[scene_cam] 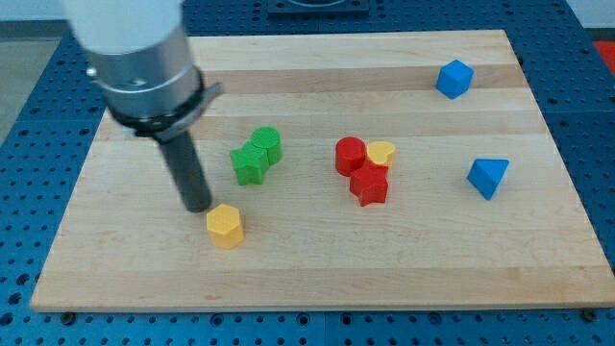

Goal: Move the yellow hexagon to the group of the blocks

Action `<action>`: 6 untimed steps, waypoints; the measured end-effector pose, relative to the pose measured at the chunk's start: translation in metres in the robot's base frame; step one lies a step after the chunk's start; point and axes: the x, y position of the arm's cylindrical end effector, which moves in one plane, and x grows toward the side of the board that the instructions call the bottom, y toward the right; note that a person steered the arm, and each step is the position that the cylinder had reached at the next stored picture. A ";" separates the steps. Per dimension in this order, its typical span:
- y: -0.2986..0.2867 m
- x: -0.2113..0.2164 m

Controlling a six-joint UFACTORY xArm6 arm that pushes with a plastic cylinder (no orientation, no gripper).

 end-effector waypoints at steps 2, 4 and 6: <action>0.010 0.077; 0.054 0.070; 0.014 0.069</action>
